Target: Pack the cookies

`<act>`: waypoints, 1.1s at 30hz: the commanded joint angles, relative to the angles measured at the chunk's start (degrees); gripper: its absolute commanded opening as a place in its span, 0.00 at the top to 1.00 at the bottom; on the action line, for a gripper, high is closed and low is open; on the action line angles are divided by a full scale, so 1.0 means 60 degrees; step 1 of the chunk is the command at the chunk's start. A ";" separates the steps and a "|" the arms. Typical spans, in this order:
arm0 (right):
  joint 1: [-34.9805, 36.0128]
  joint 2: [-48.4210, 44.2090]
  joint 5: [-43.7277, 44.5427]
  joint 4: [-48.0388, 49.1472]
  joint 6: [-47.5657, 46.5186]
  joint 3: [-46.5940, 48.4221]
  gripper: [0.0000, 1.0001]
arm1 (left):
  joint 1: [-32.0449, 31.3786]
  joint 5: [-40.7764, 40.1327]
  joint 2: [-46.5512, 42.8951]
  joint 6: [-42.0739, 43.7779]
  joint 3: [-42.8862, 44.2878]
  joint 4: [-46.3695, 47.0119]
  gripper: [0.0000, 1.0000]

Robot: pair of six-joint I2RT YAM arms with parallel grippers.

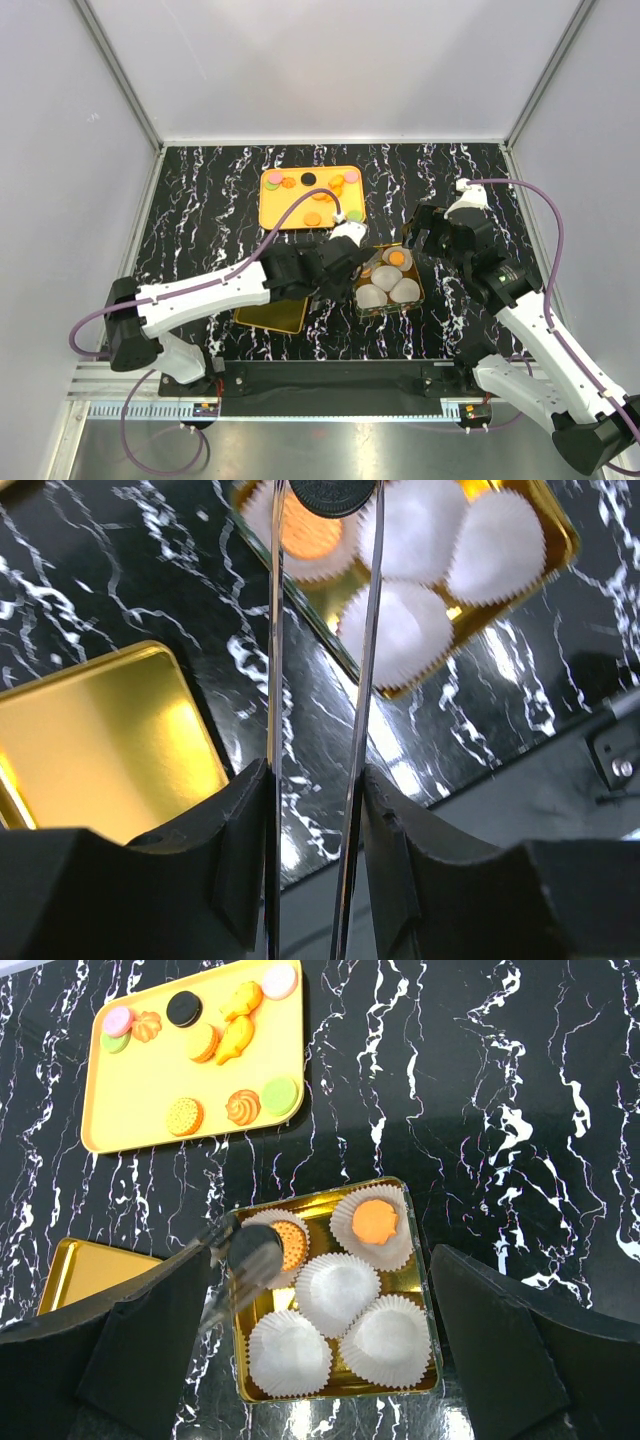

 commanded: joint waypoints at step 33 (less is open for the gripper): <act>0.0037 -0.0153 0.0184 0.0302 -0.0083 -0.0003 0.00 | -0.0888 0.0403 0.1354 -0.0200 0.0326 0.1195 0.51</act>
